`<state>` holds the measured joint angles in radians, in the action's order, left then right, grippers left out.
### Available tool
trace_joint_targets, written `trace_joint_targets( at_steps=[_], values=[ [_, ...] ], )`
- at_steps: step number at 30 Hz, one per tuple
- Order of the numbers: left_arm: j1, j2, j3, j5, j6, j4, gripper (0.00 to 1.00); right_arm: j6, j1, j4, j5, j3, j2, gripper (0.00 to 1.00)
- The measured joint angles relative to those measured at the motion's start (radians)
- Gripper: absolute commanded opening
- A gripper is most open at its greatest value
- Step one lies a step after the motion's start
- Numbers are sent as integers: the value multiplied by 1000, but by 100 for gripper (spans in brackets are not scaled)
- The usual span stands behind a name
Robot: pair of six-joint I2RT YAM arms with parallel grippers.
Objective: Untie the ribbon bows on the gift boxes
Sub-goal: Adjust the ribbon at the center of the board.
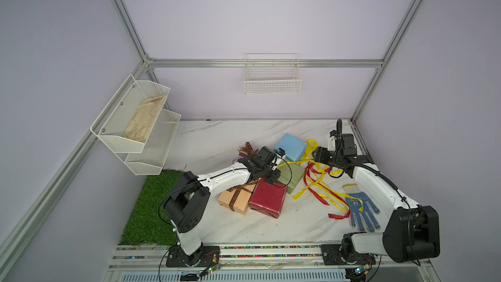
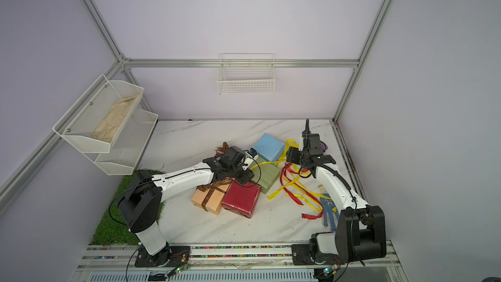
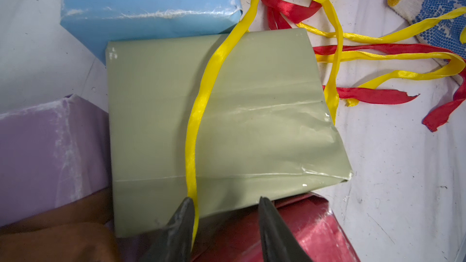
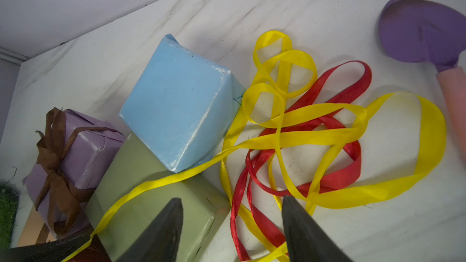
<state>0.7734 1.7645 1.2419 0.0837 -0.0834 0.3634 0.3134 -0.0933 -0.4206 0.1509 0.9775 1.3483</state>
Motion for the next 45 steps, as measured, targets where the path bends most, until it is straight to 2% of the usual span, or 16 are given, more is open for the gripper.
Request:
trace_joint_targets(
  at_steps=[9,15,22,25,30,36,39,45],
  values=[
    [-2,18,15,-87,-2,3,43,0,-51,1,3,-8,12,63],
    [-10,55,30,-92,-2,25,31,-1,-71,2,2,-17,31,62],
    [-13,56,39,-69,-2,42,6,-2,-72,0,-8,-23,33,62],
    [-13,56,45,-46,-4,58,1,-2,-72,0,-21,-23,33,62],
    [-13,50,71,35,-29,80,0,-1,-72,-13,-73,-22,22,61],
    [-3,-29,96,185,-102,56,0,5,-72,-85,-138,11,21,62],
    [27,-69,109,235,-146,15,0,11,-72,-121,-175,47,6,63],
    [129,-75,122,253,-213,-60,0,14,-72,-196,-281,120,-64,65]
  ],
)
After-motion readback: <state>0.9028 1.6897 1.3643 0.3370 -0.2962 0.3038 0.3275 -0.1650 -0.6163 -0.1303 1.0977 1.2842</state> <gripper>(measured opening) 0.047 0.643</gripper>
